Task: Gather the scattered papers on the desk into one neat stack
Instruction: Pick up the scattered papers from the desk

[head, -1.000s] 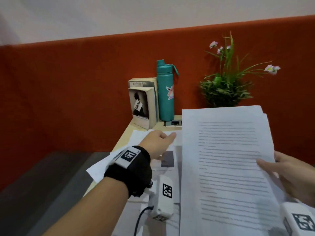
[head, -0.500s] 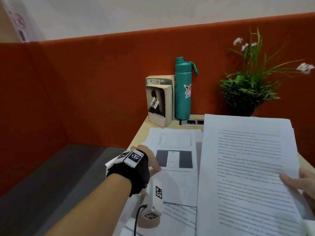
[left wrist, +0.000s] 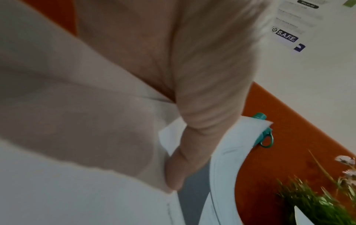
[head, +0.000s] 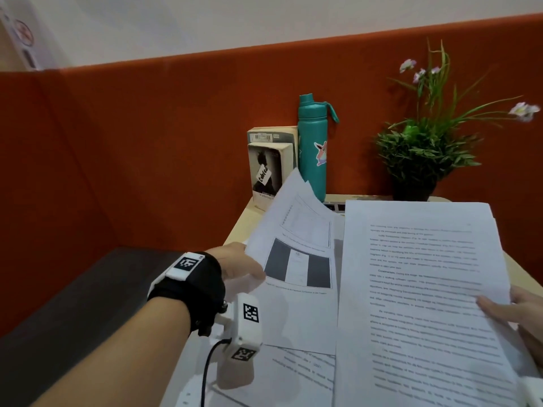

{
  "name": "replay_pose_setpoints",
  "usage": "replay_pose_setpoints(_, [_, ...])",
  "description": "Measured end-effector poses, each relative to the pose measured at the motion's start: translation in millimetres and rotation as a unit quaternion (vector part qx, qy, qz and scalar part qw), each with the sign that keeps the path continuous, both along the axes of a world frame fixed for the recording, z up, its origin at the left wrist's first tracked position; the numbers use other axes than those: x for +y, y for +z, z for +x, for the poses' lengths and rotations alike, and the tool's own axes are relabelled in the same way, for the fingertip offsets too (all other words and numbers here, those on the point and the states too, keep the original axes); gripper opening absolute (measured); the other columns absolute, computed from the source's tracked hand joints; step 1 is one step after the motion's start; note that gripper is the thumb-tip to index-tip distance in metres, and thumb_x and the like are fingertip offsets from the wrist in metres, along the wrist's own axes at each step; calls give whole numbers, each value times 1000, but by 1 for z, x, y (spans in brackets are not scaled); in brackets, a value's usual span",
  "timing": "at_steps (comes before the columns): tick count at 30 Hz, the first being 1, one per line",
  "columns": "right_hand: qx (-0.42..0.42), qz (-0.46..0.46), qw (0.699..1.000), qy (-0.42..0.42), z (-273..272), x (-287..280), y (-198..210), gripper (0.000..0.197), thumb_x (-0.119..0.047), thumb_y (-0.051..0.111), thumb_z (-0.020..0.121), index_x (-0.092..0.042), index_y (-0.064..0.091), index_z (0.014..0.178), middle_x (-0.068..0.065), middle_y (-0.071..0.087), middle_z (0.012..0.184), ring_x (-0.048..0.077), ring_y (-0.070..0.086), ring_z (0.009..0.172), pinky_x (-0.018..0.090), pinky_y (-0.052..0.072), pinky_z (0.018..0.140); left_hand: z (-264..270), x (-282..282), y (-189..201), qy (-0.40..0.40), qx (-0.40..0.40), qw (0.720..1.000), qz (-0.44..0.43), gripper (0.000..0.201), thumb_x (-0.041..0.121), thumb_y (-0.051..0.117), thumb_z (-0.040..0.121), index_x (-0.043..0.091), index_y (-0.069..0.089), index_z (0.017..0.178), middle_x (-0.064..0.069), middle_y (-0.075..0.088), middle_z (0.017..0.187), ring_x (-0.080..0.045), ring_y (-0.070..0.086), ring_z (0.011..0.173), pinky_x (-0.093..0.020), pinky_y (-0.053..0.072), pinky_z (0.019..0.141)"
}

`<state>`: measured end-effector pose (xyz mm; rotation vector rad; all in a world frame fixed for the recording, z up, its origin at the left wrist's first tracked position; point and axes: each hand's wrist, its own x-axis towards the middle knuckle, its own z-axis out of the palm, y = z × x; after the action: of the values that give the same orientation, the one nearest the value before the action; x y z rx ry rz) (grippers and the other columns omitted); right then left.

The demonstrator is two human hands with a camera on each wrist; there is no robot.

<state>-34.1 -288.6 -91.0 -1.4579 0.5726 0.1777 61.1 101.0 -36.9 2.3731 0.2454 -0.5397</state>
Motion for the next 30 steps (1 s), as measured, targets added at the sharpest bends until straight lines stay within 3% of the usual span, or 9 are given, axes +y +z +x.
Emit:
replay_pose_setpoints(7, [-27,-1,999,-26,1,1,-8,28,3,35,100,-11,59,97,10,76,61,30,71,48,39,53,36,-10,7,20,-40,-87,992,-85,23,24,63,87,22,67,110,0,74,103,-20,70,92,-33,56,85])
replay_pose_setpoints(11, [-73,-19,996,-55,-3,7,-8,28,-2,60,85,-14,63,110,4,78,71,26,75,58,65,53,73,-14,16,34,10,-154,977,-148,17,13,60,91,19,65,106,2,76,85,-16,72,74,-26,56,66])
replay_pose_setpoints(14, [-112,-6,989,-92,-4,6,0,25,-6,49,95,-16,62,115,-3,79,77,20,76,63,45,59,57,-13,36,63,52,-220,953,-202,15,-1,55,92,11,65,91,10,70,50,-1,66,43,-12,49,42])
replay_pose_setpoints(16, [-139,14,985,-97,-6,8,11,38,-23,62,85,-12,60,121,-4,79,80,18,76,67,36,59,50,-11,56,84,75,-253,937,-231,13,1,57,91,6,66,99,9,74,59,-2,71,55,-14,53,49])
replay_pose_setpoints(18, [-165,-19,981,-102,-4,7,13,64,-45,81,61,-13,64,113,-2,79,81,19,76,65,41,60,58,-9,75,97,90,-261,920,-278,15,3,56,92,7,66,103,4,77,82,-8,74,64,-20,57,54])
replay_pose_setpoints(19, [-170,-28,980,-103,-2,8,14,60,-45,81,64,-13,65,113,1,79,87,22,76,69,44,59,67,-9,81,101,92,-258,912,-304,15,3,54,93,9,66,101,2,78,82,-8,74,60,-21,58,52])
replay_pose_setpoints(22, [-189,-31,979,-64,3,23,28,23,-12,50,97,-18,63,115,6,77,102,29,75,81,39,55,71,-11,80,97,97,-220,903,-357,21,4,52,93,7,65,109,-3,79,83,-16,75,66,-32,61,58])
replay_pose_setpoints(27, [-241,-8,970,12,13,62,47,34,-6,40,100,-30,64,106,0,76,108,22,74,91,40,60,78,-14,27,57,78,-128,911,-384,37,-1,52,91,-4,58,127,-23,64,121,-37,64,103,-51,44,100])
replay_pose_setpoints(30, [-276,36,959,48,14,72,54,36,0,45,95,-26,65,110,-3,79,91,18,76,75,33,61,56,-11,-6,34,58,-103,917,-382,37,-2,49,94,-1,55,131,-18,64,126,-35,61,115,-40,51,93])
